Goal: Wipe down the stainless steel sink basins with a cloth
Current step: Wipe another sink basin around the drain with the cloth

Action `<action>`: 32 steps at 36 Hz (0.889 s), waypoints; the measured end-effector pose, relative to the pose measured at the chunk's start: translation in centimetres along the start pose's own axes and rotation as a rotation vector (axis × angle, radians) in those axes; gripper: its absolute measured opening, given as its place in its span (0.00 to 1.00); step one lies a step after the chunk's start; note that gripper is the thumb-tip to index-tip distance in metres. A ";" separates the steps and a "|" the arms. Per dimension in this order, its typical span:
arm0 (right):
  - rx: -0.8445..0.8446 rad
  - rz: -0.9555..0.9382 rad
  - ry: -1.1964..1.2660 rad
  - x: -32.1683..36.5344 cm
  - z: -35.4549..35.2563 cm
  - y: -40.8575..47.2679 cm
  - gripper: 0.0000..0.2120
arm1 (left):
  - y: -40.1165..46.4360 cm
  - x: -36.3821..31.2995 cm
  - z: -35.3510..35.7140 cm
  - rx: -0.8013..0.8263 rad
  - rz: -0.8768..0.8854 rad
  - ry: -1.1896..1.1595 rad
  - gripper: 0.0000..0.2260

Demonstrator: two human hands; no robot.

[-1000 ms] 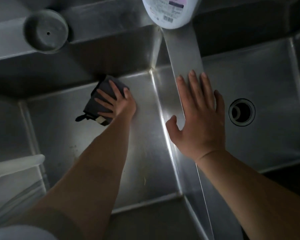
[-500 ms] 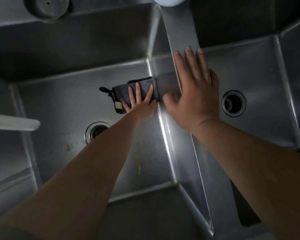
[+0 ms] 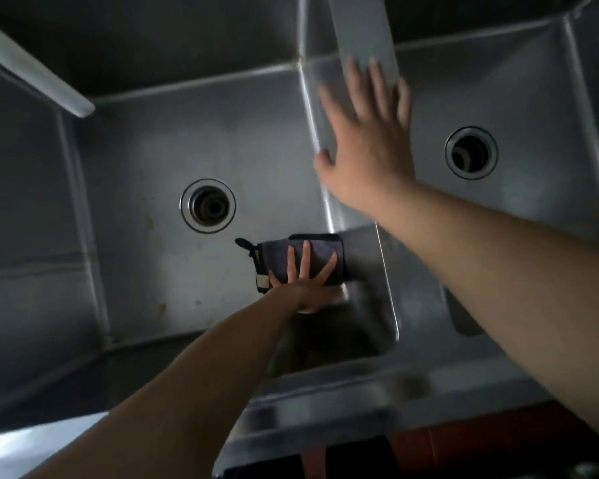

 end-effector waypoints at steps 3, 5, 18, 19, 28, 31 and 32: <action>0.000 -0.188 0.118 3.0 0.2 -7.3 0.35 | -2.4 -0.1 2.1 0.197 -0.016 0.055 0.29; 0.036 -0.260 0.189 4.3 0.5 -11.3 0.33 | -3.9 -0.2 1.2 0.281 -0.029 0.019 0.33; 0.773 0.290 0.560 6.6 12.3 -15.8 0.27 | -8.4 9.9 -7.9 -0.249 -0.118 -0.787 0.15; 0.853 0.310 0.513 6.6 14.4 -15.8 0.30 | -8.6 13.1 -8.8 -0.380 -0.193 -0.781 0.14; 1.426 0.130 -0.041 6.9 25.5 -21.2 0.28 | -10.6 31.5 -8.2 -0.718 -0.682 -0.357 0.28; 1.408 0.175 0.003 6.3 25.4 -21.6 0.29 | -9.1 32.9 -6.0 -0.560 -0.640 -0.336 0.35; 1.397 0.172 0.002 6.0 25.2 -21.5 0.30 | -8.7 33.0 -5.3 -0.544 -0.643 -0.389 0.35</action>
Point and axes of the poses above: each hand's wrist, its own y-axis towards the middle knuckle, its own z-axis out of the palm, x = y × z, the point moved 9 cm from there along y, towards the middle knuckle
